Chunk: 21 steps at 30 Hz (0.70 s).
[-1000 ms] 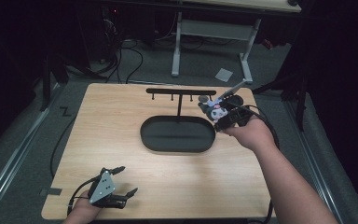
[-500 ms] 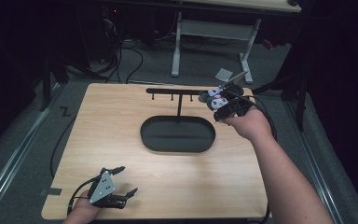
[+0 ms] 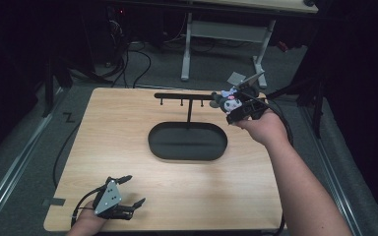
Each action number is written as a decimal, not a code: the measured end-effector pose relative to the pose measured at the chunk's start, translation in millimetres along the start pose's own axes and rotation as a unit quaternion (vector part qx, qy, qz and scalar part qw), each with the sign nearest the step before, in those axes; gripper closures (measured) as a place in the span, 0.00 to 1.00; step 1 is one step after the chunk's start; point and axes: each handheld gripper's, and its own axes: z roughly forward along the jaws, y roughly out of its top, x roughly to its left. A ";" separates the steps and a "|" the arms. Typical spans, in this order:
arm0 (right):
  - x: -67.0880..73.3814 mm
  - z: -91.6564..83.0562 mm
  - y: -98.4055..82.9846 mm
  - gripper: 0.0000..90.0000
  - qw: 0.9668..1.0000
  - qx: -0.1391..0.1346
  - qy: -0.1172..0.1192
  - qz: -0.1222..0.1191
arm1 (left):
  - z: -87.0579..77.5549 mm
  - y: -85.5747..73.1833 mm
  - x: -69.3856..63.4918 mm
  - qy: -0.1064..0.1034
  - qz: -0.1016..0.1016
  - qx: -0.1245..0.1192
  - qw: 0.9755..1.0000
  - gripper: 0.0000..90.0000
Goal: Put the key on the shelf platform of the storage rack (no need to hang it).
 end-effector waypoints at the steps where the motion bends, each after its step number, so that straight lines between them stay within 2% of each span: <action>1: -1.7 0.7 -1.0 0.52 1.000 0.000 -0.001 0.004 | 0.0 0.0 0.0 0.000 0.000 0.000 1.000 0.17; 8: -16.6 9.4 -14.2 0.52 1.000 -0.002 0.002 0.018 | 0.1 0.0 0.1 0.000 0.000 0.000 1.000 0.17; 21: -28.7 35.4 -39.5 0.52 1.000 0.000 0.008 0.014 | 0.1 0.1 -0.2 0.001 0.001 0.001 1.000 0.17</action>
